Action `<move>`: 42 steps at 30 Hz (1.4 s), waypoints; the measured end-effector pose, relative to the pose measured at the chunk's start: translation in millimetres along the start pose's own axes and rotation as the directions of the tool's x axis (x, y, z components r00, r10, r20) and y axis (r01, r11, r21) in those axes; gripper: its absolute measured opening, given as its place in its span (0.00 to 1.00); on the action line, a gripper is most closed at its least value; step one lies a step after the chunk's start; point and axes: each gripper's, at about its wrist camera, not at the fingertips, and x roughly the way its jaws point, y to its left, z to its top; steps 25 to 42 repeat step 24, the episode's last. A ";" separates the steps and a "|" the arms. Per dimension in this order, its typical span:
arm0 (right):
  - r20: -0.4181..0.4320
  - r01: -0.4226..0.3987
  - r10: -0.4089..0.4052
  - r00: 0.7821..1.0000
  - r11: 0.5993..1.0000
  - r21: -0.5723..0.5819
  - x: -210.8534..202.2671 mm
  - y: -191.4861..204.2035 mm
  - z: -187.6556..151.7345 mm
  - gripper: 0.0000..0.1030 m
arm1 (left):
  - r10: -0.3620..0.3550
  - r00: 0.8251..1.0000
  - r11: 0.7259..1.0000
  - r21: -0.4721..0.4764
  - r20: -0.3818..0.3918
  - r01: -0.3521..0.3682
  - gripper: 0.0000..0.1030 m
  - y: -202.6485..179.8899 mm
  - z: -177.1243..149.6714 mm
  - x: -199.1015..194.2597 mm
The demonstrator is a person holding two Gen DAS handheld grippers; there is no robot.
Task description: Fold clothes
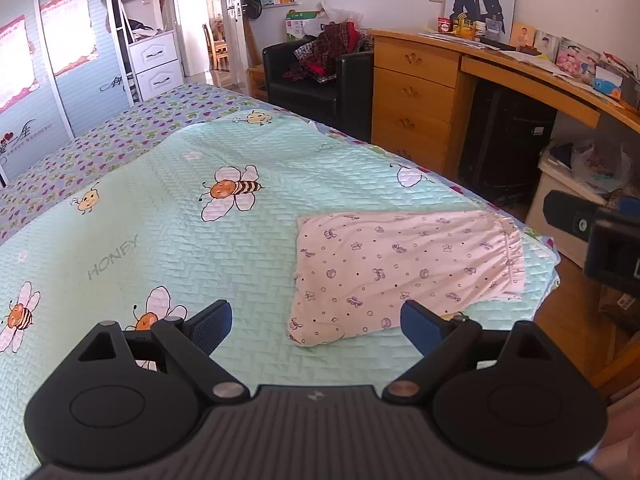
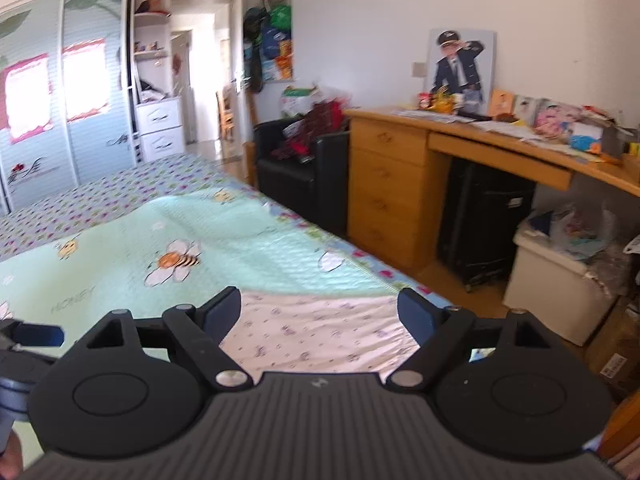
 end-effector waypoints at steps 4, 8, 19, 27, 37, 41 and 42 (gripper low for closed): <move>0.004 -0.002 0.002 1.000 1.000 0.011 -0.8 -3.6 2.2 0.87 | -0.019 1.000 1.000 0.000 -0.005 0.019 0.91 -2.6 2.3 -1.0; 0.005 0.011 -0.011 1.000 1.000 0.003 -1.6 -4.9 4.0 0.87 | -0.045 0.999 0.999 -0.016 -0.017 0.045 0.91 -2.6 3.7 -1.1; 0.119 -0.009 0.007 0.993 1.000 0.022 -17.2 -6.5 -6.8 0.85 | -0.028 0.999 0.999 -0.025 0.033 0.029 1.00 -1.3 -4.2 -7.5; 0.145 0.014 -0.013 0.989 1.000 -0.002 -20.4 -0.6 -6.1 0.85 | 0.002 1.000 1.000 -0.010 0.014 -0.002 1.00 -4.1 -4.9 -3.9; 0.145 0.014 -0.013 0.989 1.000 -0.002 -20.4 -0.6 -6.1 0.85 | 0.002 1.000 1.000 -0.010 0.014 -0.002 1.00 -4.1 -4.9 -3.9; 0.145 0.014 -0.013 0.989 1.000 -0.002 -20.4 -0.6 -6.1 0.85 | 0.002 1.000 1.000 -0.010 0.014 -0.002 1.00 -4.1 -4.9 -3.9; 0.145 0.014 -0.013 0.989 1.000 -0.002 -20.4 -0.6 -6.1 0.85 | 0.002 1.000 1.000 -0.010 0.014 -0.002 1.00 -4.1 -4.9 -3.9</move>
